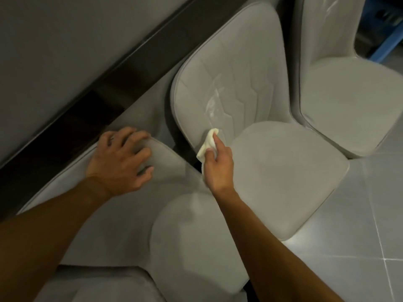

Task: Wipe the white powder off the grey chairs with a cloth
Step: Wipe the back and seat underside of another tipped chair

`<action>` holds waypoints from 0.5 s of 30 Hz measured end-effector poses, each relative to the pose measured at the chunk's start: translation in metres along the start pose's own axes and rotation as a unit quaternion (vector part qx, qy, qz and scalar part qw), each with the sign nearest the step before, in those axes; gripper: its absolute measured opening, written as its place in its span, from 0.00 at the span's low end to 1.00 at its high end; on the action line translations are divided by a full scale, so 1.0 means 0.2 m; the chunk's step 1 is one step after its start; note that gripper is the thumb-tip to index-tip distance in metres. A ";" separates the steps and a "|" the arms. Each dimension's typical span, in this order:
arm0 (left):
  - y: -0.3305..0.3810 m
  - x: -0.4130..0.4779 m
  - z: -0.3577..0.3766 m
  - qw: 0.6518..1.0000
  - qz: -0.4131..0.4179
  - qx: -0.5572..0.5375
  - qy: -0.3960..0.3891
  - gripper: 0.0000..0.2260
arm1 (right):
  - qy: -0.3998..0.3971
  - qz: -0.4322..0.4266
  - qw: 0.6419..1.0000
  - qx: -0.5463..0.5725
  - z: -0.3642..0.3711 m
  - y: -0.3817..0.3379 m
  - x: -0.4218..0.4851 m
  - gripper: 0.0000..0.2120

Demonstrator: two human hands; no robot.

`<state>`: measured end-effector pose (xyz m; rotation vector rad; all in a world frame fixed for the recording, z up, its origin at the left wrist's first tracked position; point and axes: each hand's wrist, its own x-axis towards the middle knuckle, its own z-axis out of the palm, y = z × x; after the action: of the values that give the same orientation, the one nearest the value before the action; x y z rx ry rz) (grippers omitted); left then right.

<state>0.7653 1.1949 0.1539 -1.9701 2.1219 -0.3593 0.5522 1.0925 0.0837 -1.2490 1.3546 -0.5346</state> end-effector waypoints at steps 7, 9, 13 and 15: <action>0.09 0.06 -0.14 0.997 -0.044 -0.053 -0.024 0.16 | -0.025 -0.057 0.998 -0.020 -0.33 -0.07 0.00 0.21; 0.12 0.14 -0.18 0.998 -0.038 -0.058 0.002 0.16 | -0.012 -0.067 0.998 -0.016 -0.36 -0.09 0.05 0.21; 0.16 0.47 -0.27 0.994 -0.005 -0.098 0.056 0.18 | -0.005 -0.084 0.996 -0.015 -0.36 -0.14 0.10 0.21; 0.14 0.65 -0.29 0.992 0.013 -0.113 0.059 0.21 | -0.005 -0.104 0.994 -0.028 -0.35 -0.16 0.11 0.21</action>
<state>0.7094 1.0686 0.2002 -2.0858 2.3517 -0.2455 0.5047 1.0388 0.1190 -1.4463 1.2458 -0.6365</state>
